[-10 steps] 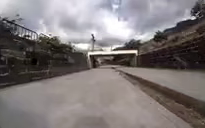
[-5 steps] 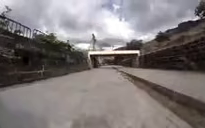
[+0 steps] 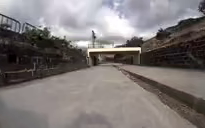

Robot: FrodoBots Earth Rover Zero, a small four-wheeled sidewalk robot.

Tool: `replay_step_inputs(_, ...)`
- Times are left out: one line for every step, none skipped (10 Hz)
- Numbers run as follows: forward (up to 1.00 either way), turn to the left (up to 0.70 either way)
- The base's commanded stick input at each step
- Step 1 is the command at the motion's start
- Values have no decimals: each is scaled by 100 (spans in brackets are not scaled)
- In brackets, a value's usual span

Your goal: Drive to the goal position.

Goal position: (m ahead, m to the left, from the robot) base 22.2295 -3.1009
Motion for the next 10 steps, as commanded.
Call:
replay_step_inputs(100, 0)
replay_step_inputs(100, 0)
replay_step_inputs(100, 0)
replay_step_inputs(100, 0)
replay_step_inputs(100, 0)
replay_step_inputs(100, 0)
replay_step_inputs(100, 0)
replay_step_inputs(100, 0)
replay_step_inputs(100, 0)
replay_step_inputs(100, 0)
